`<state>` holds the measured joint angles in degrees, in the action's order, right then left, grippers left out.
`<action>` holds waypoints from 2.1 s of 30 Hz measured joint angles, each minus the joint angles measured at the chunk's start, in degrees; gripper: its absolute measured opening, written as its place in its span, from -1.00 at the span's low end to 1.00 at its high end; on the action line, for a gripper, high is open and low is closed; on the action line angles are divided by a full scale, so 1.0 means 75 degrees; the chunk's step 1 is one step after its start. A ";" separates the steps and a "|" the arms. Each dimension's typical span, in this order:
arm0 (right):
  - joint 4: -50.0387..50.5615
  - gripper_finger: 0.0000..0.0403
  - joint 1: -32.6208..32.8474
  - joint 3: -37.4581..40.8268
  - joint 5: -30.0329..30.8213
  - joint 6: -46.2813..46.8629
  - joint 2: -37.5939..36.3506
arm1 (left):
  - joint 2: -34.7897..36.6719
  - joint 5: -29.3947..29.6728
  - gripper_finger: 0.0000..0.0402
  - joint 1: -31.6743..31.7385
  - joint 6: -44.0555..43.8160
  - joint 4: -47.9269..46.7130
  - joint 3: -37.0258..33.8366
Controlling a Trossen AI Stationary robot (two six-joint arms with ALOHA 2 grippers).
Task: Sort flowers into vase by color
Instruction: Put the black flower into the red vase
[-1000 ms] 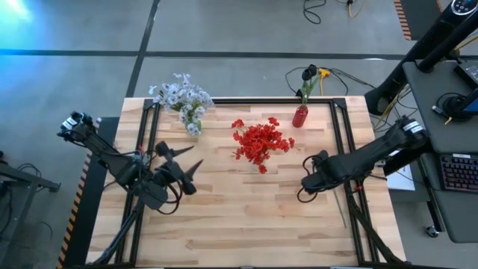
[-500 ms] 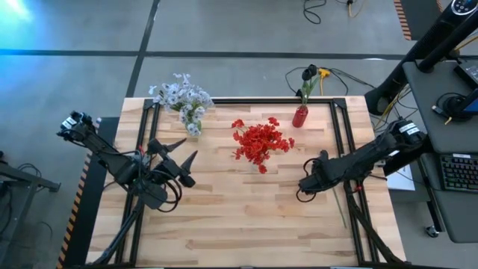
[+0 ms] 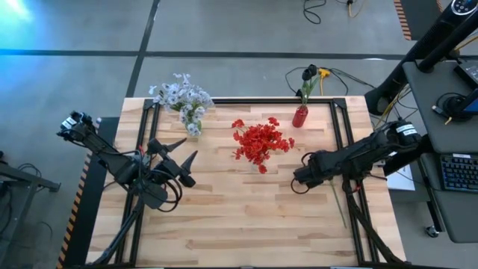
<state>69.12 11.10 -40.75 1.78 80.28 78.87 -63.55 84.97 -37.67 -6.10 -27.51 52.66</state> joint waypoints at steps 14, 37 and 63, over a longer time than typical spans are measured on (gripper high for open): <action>-0.0152 0.13 -0.0724 0.0017 -0.0525 -0.0476 0.0344 | 0.0000 0.0000 0.16 0.0000 -0.0055 0.0000 0.0000; -0.0341 -0.14 -0.1017 0.0119 -0.3100 -0.0831 0.0510 | 0.0000 -0.0366 0.16 0.0000 -0.0137 -0.0248 0.0000; -0.0070 -0.64 -0.0481 0.0102 0.0690 0.5754 0.0710 | 0.0000 -0.0321 0.16 0.0000 -0.0284 -0.0527 -0.0029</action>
<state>68.60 7.49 -39.99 6.96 123.44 84.20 -63.55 82.56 -37.67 -8.23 -31.46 52.45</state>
